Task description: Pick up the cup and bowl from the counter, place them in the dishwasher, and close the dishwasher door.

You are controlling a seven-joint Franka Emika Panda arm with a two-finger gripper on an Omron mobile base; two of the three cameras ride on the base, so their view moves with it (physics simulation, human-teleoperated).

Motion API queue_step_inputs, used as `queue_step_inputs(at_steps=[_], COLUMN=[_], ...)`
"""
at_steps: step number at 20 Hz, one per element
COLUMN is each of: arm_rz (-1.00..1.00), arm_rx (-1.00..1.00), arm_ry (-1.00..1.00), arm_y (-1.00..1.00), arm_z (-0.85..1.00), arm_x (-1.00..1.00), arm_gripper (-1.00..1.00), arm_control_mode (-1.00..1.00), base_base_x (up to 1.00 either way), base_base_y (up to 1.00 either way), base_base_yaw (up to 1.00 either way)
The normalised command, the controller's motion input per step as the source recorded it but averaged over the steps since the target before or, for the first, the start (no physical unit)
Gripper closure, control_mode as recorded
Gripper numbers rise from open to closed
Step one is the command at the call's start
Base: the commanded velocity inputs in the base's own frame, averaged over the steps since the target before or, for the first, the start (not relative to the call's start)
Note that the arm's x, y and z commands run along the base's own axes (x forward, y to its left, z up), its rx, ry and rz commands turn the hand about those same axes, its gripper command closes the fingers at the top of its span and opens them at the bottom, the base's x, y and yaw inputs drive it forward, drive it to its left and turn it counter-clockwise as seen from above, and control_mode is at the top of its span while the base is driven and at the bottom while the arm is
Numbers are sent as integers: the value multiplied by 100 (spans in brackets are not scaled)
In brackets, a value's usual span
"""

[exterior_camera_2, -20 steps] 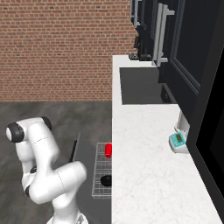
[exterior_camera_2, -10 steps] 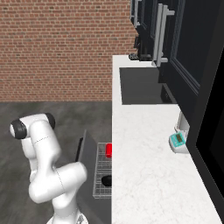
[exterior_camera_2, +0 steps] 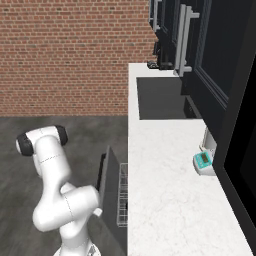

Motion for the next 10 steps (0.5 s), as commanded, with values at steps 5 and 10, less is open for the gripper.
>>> queue_step_inputs(at_steps=[5, 10], arm_rz=[0, 0], arm_rx=[-74, -74], arm_ry=[-39, -39], arm_y=[-36, -40], arm_z=[-25, -17], arm_x=[45, 47], arm_gripper=[-100, -100], arm_control_mode=[-100, -100], base_base_x=[0, 0], base_base_y=[0, 0], base_base_yaw=[0, 0])
